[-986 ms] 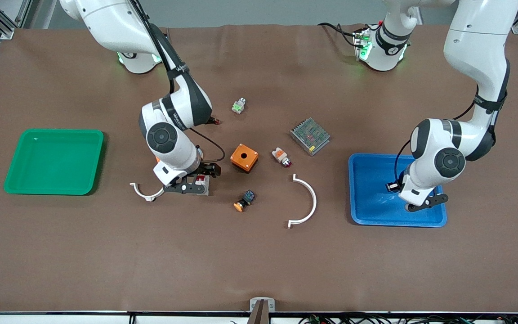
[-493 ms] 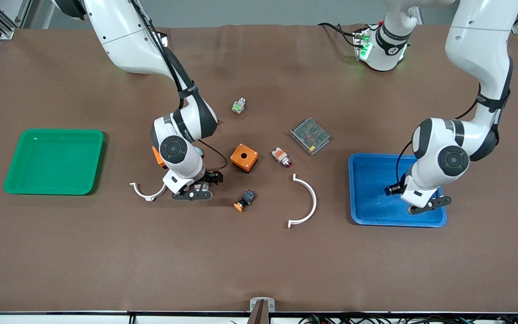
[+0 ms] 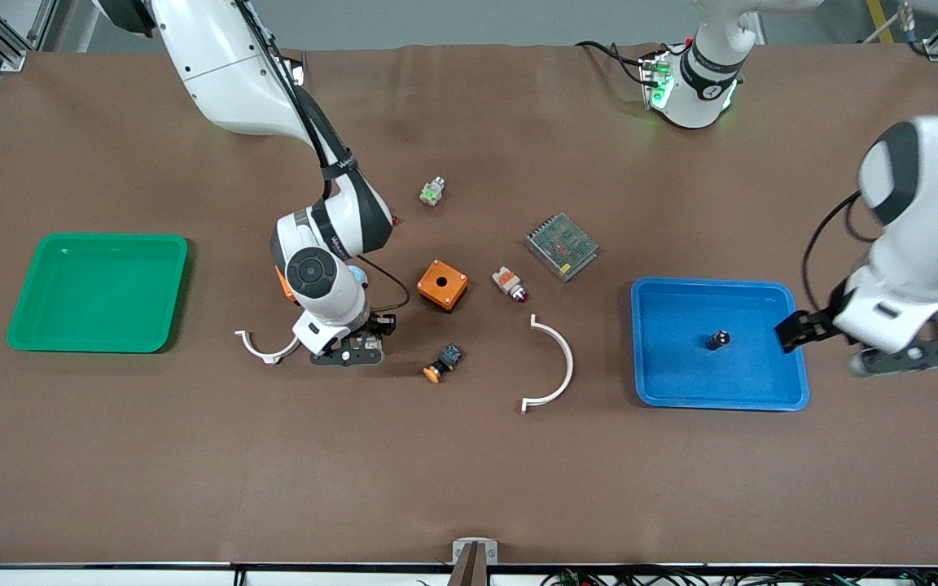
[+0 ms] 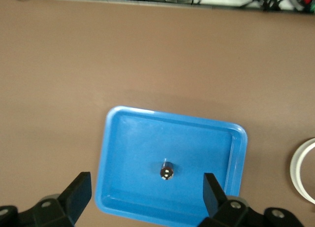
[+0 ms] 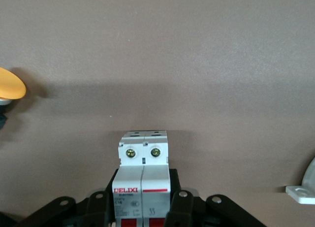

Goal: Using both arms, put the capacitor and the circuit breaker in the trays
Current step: 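Release the capacitor in the blue tray while the right gripper grasps the breaker, then carry the breaker to the green tray while the left gripper withdraws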

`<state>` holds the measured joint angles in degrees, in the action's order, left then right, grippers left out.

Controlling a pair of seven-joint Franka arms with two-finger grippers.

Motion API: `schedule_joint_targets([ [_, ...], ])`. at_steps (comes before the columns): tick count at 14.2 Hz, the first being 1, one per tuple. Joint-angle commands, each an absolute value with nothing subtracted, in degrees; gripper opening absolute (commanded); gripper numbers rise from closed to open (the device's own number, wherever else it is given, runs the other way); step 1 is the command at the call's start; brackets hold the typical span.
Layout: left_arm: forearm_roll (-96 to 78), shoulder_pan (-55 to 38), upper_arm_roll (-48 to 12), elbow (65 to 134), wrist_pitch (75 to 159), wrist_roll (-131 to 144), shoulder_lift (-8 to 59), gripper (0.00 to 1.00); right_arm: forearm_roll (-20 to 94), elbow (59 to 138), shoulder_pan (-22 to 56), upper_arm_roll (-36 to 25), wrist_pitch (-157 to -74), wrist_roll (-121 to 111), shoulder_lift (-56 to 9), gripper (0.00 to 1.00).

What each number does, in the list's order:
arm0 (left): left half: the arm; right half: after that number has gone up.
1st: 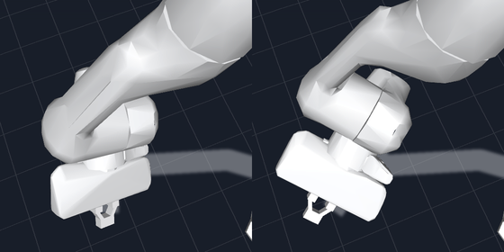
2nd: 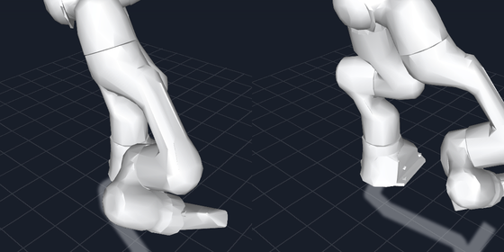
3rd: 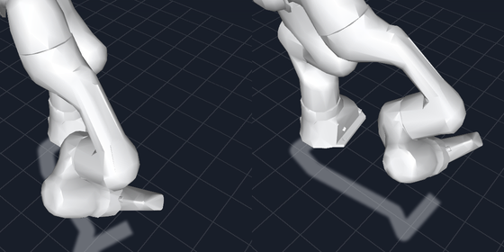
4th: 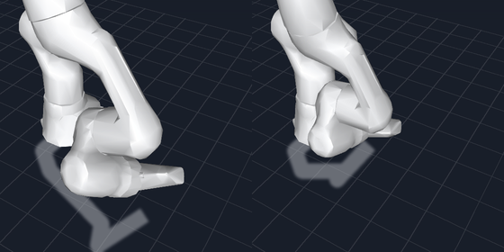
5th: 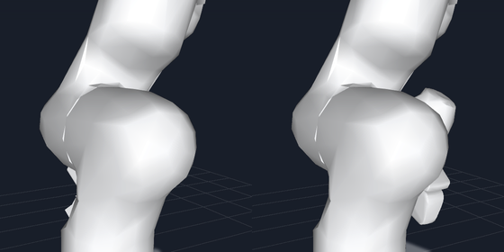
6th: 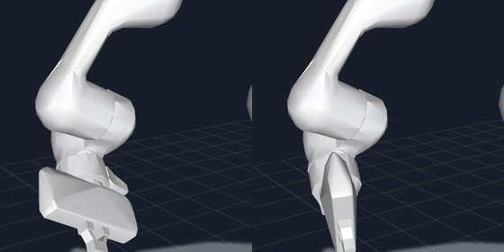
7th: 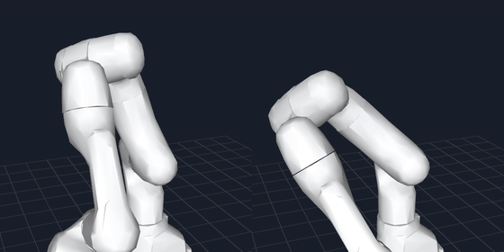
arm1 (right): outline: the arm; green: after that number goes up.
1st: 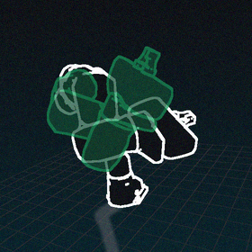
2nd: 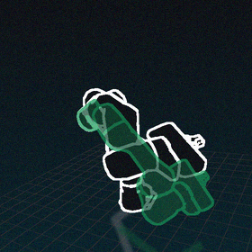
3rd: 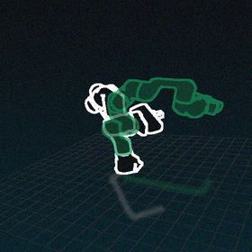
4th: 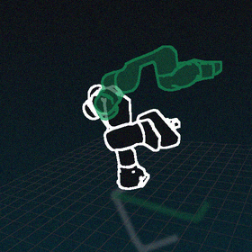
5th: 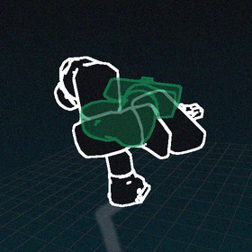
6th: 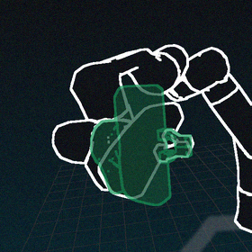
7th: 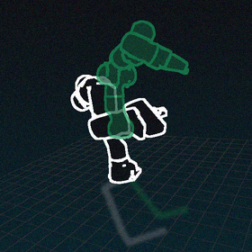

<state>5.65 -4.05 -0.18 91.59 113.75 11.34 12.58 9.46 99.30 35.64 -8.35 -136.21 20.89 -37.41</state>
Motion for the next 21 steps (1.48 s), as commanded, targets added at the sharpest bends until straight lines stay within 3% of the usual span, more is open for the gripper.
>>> schedule_joint_targets([
  [1, 5.9, -3.3, -0.9, 88.3, 107.3, 9.5, 9.2, 1.00, 10.4, 97.0, 35.3, -8.4, -132.1, 19.8, -36.3, 0.13],
  [4, 4.6, -3.3, -1.3, 87.4, 100.9, 9.1, 5.5, 1.00, 10.2, 91.9, 33.9, -9.8, -118.5, 19.6, -32.4, 0.14],
  [8, 2.9, -3.7, -1.0, 87.8, 96.2, 5.4, 1.5, 1.00, 9.6, 86.1, 26.5, -10.0, -98.4, 17.0, -24.2, 0.14],
  [11, 2.8, -3.3, -1.3, 88.2, 89.6, 1.9, -0.3, 1.00, 8.6, 85.6, 18.6, -12.0, -90.5, 5.6, -19.8, 0.15],
  [14, 2.8, 0.7, -6.7, 89.0, 88.3, 1.9, -1.2, 1.00, 6.3, 86.7, 8.0, -12.8, -88.3, -7.7, -19.2, 0.15],
  [17, 2.8, 1.1, -7.4, 90.1, 88.2, 2.0, -1.9, 1.00, 3.4, 88.9, -1.6, -12.8, -90.3, -17.0, -19.8, 0.15],
  [21, 2.6, 0.7, -7.6, 90.3, 88.0, 1.9, -2.5, 1.00, 2.1, 96.0, -8.8, -12.8, -100.5, -25.9, -20.3, 0.15],
])
